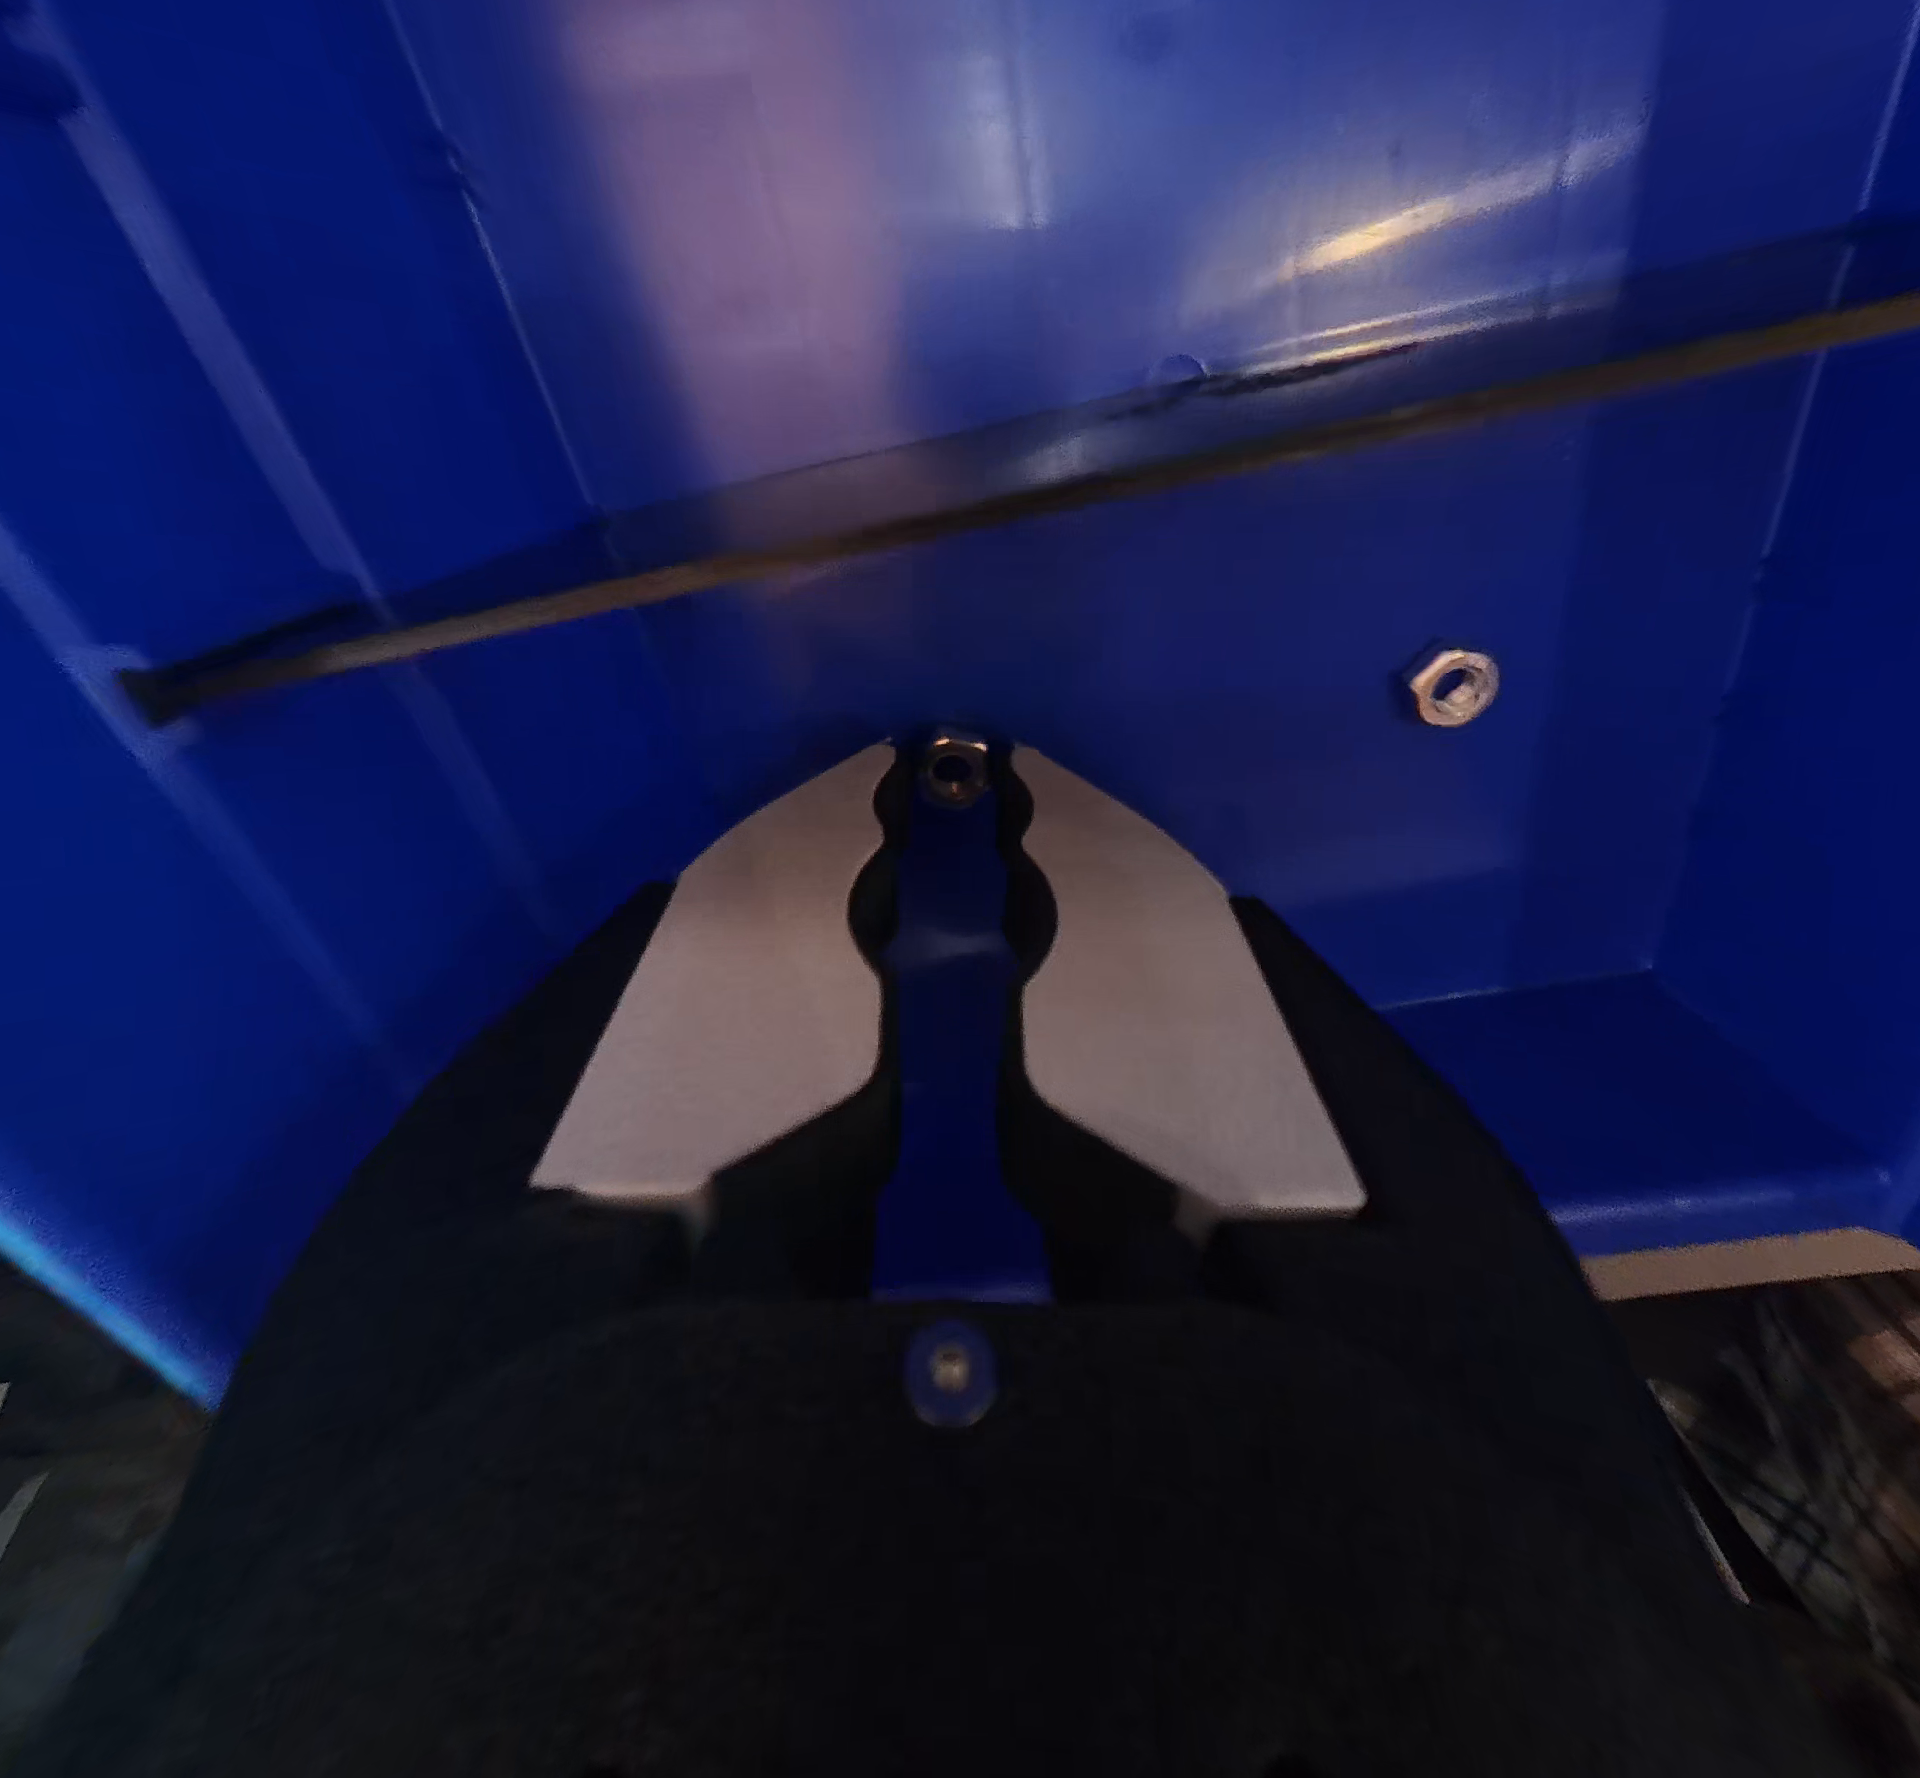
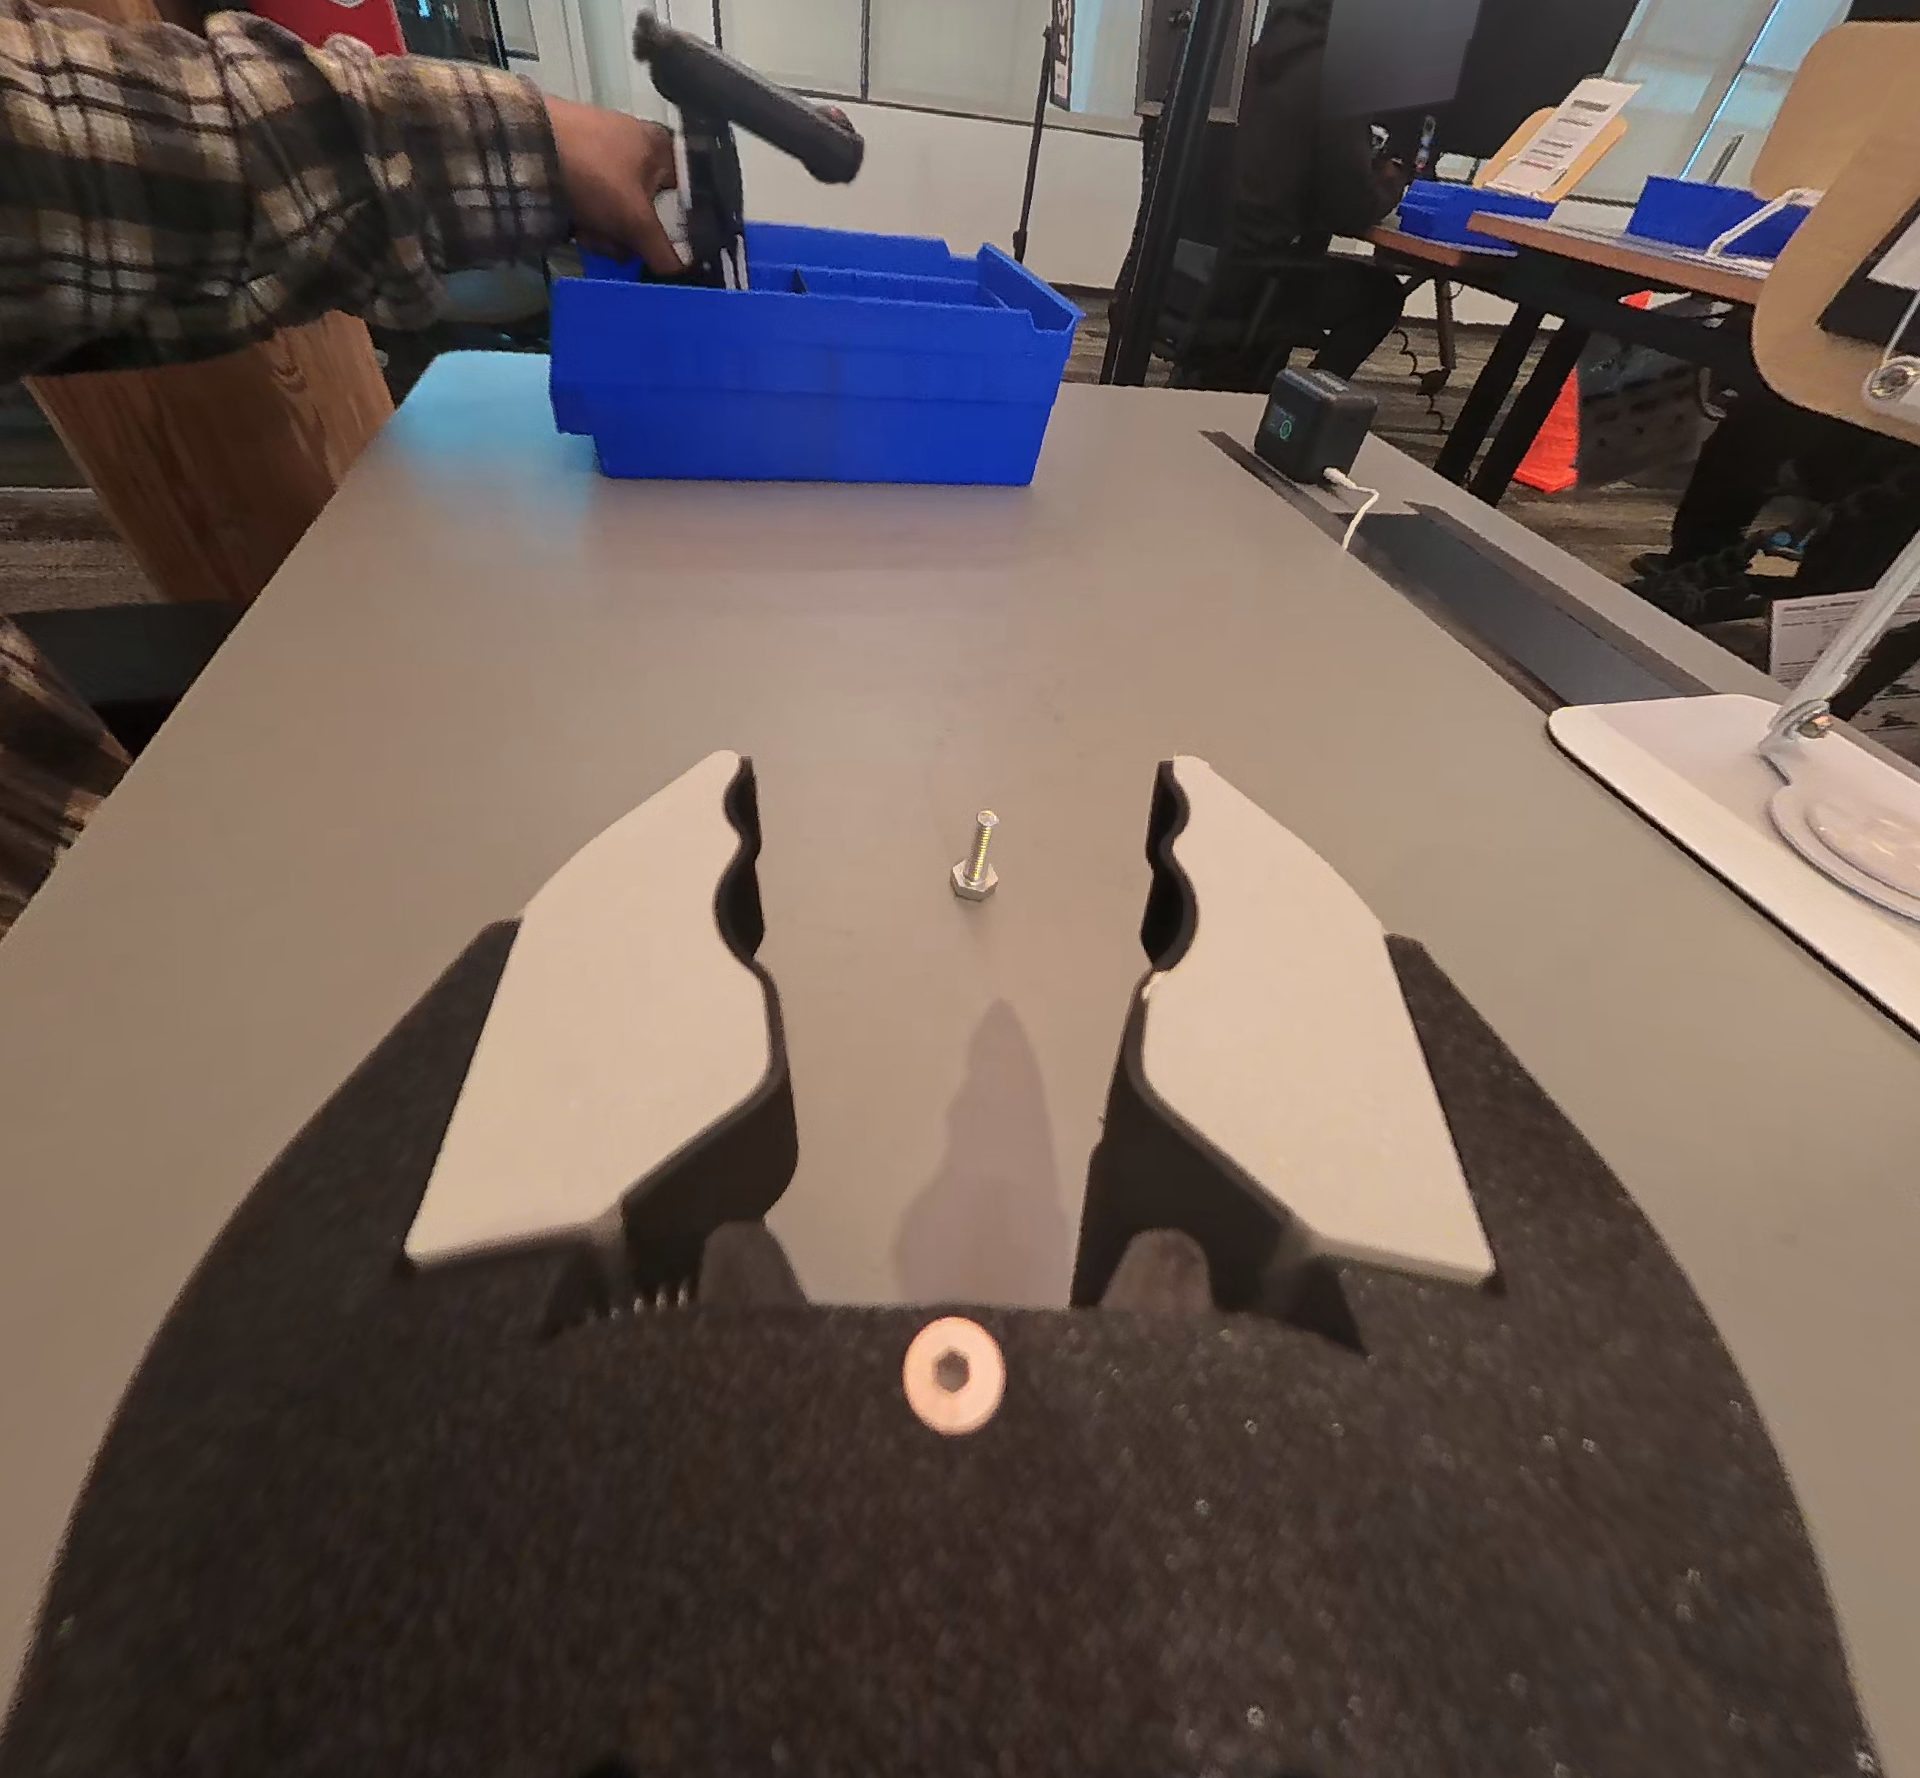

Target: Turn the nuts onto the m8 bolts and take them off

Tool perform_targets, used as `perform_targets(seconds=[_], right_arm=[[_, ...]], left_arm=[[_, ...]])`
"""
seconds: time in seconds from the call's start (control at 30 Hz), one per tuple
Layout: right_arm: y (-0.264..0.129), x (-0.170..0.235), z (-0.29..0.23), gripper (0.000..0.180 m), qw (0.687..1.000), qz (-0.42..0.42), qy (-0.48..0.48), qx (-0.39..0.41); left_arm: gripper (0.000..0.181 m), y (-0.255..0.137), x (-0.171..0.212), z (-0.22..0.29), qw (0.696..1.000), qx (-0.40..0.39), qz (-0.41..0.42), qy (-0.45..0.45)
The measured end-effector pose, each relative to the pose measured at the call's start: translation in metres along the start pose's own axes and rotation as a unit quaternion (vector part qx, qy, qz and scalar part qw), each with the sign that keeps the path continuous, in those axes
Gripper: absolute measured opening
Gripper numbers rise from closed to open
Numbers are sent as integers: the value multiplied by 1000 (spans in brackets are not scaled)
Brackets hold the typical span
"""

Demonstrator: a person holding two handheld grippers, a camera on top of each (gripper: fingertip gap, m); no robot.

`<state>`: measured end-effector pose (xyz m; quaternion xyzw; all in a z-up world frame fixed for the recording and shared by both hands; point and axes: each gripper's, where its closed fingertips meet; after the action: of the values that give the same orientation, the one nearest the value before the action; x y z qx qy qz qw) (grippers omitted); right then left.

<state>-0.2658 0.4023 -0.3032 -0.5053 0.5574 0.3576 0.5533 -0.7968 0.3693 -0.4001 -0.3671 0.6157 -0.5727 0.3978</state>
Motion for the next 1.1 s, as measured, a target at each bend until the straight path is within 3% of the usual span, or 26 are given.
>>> perform_targets(seconds=[0.2,0.3,0.4,0.57,0.7,0.87,1.1], right_arm=[[-5,-8,1,70,1000,14,-3,4],[-10,-12,3,70,1000,18,-11,11],[-16,-14,6,71,1000,21,-13,13],[-26,0,20,73,1000,-2,-10,14],[-31,7,25,72,1000,-9,8,1],[-30,23,27,74,999,-48,8,-4],[-26,34,23,75,997,-79,5,-14]], left_arm=[[16,-67,-22,19,995,-24,94,23],[15,-114,-59,71,982,-29,156,103],[15,-130,-101,149,960,-31,172,221],[15,-89,-167,301,898,27,175,402],[15,-46,-196,389,855,76,158,488],[15,-8,-212,428,836,93,126,527],[15,13,-217,436,833,116,112,529]])
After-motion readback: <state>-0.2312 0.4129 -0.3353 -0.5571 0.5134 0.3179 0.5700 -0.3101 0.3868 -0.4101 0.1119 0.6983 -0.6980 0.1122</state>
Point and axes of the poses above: each gripper's, where its closed fingertips meet, y out along the fingers, x out of its underside, z = x × y across the jaws, and after that the axes turned 14 degrees about y, right-handed
